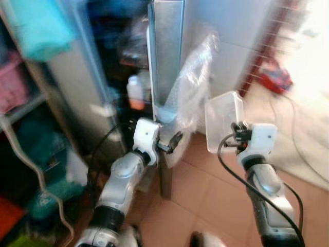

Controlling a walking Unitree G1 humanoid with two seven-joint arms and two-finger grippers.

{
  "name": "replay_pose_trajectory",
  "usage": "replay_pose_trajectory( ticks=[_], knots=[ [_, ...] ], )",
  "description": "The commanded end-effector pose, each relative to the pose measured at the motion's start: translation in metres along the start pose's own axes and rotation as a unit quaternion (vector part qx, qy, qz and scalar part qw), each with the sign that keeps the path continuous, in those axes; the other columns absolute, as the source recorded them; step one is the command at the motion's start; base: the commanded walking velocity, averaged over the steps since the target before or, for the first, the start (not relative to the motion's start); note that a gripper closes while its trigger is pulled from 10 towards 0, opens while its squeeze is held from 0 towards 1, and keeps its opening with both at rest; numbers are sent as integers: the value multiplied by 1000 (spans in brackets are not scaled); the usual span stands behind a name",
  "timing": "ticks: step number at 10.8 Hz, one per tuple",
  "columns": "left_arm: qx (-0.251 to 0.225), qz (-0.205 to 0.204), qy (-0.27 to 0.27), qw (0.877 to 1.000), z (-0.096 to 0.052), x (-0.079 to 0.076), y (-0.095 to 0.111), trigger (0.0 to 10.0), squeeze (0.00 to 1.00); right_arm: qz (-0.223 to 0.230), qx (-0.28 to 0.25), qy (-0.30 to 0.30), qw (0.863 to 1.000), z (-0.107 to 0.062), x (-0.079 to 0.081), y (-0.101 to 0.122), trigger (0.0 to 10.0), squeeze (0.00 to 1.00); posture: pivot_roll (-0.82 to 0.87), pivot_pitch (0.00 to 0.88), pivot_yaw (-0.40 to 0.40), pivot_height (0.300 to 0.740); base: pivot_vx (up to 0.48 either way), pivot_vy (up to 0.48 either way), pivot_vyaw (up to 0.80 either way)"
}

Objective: Restocking fridge

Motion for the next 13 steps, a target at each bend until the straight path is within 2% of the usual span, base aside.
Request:
replay_pose_trajectory(
  ticks=[1,4,10,11,13],
  knots=[
    [27,-7,-7,1000,-5,-4,-17,10000,0,-4,-27,20,999,8,17,15,10000,0,-117,72,29,740,259,0,-575],
    [25,-6,-14,1000,-2,-9,-16,10000,0,-16,-36,-4,999,7,7,18,10000,0,-120,69,33,740,164,0,-283],
    [27,2,-16,1000,0,-10,-18,10000,0,-16,-38,-4,999,5,11,17,10000,0,-120,75,36,740,0,0,0],
    [25,10,-15,1000,2,-9,-17,10000,0,-16,-39,-4,999,6,11,17,10000,0,-119,75,36,740,0,0,0],
    [13,16,-18,1000,13,-9,-8,10000,0,-14,-39,-3,999,6,13,17,10000,0,-126,75,41,740,292,0,-634]
  ],
)
Point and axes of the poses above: a point about 5 cm out from each wrist's last joint towards the gripper, its own z axis pointing out of the wrist towards the gripper, its own y axis along the axis of the wrist's last joint, x = y × z, the point moved 6 cm from there along z, pointing out of the wrist towards the gripper, and after that the axes turned 15 degrees about z, right-handed, at the moved point
